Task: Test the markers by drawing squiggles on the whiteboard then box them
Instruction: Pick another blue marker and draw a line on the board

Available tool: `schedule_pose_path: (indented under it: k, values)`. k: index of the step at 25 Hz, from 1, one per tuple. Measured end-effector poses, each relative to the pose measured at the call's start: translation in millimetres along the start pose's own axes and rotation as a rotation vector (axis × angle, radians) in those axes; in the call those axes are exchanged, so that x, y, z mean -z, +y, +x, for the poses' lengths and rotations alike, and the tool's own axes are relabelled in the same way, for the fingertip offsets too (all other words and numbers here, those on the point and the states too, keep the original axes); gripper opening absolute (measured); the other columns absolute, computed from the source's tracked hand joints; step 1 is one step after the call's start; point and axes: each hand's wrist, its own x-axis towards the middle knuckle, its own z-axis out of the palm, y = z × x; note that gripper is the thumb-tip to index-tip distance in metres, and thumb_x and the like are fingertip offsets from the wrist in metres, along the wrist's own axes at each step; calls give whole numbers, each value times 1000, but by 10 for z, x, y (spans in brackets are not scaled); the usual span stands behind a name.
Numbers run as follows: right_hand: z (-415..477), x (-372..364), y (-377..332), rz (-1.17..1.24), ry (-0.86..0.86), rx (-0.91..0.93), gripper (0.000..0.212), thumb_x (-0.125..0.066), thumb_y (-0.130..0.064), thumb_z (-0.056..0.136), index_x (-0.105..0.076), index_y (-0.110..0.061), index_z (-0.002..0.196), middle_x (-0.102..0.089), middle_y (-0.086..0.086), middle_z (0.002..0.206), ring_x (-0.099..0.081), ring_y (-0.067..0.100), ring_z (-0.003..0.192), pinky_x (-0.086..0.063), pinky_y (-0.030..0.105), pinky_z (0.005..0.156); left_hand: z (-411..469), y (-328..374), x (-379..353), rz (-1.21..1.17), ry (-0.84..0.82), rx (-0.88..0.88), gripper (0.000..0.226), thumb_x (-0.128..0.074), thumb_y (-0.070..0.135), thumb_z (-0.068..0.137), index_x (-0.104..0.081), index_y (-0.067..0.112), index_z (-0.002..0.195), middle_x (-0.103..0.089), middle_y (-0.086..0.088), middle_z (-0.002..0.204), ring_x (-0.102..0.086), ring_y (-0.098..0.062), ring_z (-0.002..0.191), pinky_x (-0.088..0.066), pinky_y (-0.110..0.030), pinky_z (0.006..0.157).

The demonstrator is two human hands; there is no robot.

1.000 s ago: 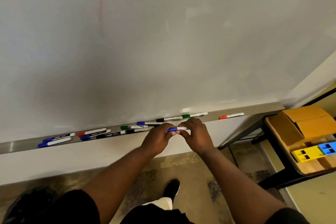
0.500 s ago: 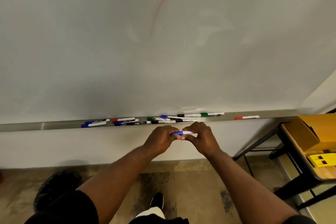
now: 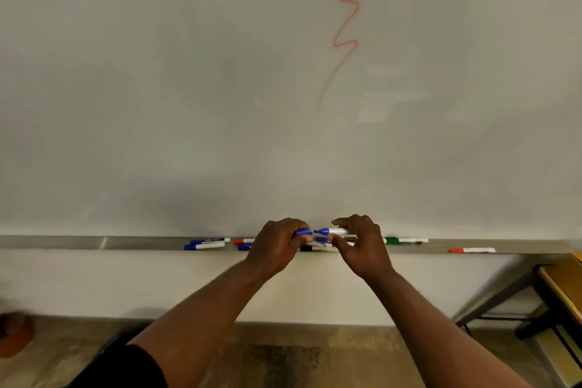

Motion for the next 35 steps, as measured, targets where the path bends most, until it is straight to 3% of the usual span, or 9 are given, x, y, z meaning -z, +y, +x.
schedule_pose_path:
  k: [4,8,12,16,21,25,29,35]
  values:
    - [408,71,-347,83,94,1,28,-72,-17,80,-64,-30,104,-63,-16,100,-60,9,95,-47,26,85,431,-111,689,102,179,-167,30,-67,50,86,-70,25,101,-72,9,96,-60,-7,90,-46,-24,86]
    - [895,357,-775,93,179,34,24,-65,-13,81,-61,-29,99,-64,-14,95,-60,8,79,-47,18,70,1151,-2,1337,232,373,-417,33,-61,50,87,-70,22,102,-65,6,127,-49,-11,131,-30,-39,112]
    - [1448,726,-1239,70,353,79,15,-71,-16,87,-66,-26,98,-65,-14,84,-59,9,69,-43,17,62,1935,362,2094,332,588,-558,23,-74,36,84,-71,21,101,-65,4,129,-48,-14,134,-27,-44,114]
    - [1995,1122,-1776,67,569,151,14,-73,-16,86,-72,-24,97,-66,-13,82,-61,7,71,-44,18,63,2510,819,2819,339,759,-624,23,-73,34,87,-72,20,105,-64,4,131,-46,-14,135,-24,-45,116]
    - [2500,1484,-2343,25,722,238,13,-70,-15,84,-73,-25,92,-66,-11,79,-59,8,68,-44,22,60,2893,1098,3212,422,777,-601,23,-71,34,87,-73,19,105,-62,1,134,-40,-18,140,-16,-53,118]
    - [2741,1575,-2454,-76,748,276,15,-66,-17,87,-73,-24,98,-66,-8,78,-58,11,67,-45,27,62,3018,963,3164,452,722,-563,28,-66,37,91,-72,23,113,-54,5,142,-31,-15,145,-8,-54,120]
    - [2927,1575,-2425,-61,737,284,18,-64,-15,90,-73,-25,100,-64,-3,76,-58,17,68,-45,29,63,3122,823,3127,415,759,-633,32,-63,40,91,-69,24,119,-52,6,144,-27,-12,146,-7,-54,120]
    - [3168,1538,-2342,11,806,308,27,-63,-15,91,-73,-27,112,-62,-10,81,-58,6,70,-43,19,64,3240,696,3112,440,792,-729,38,-56,46,94,-67,23,123,-50,5,145,-26,-14,147,-6,-56,120]
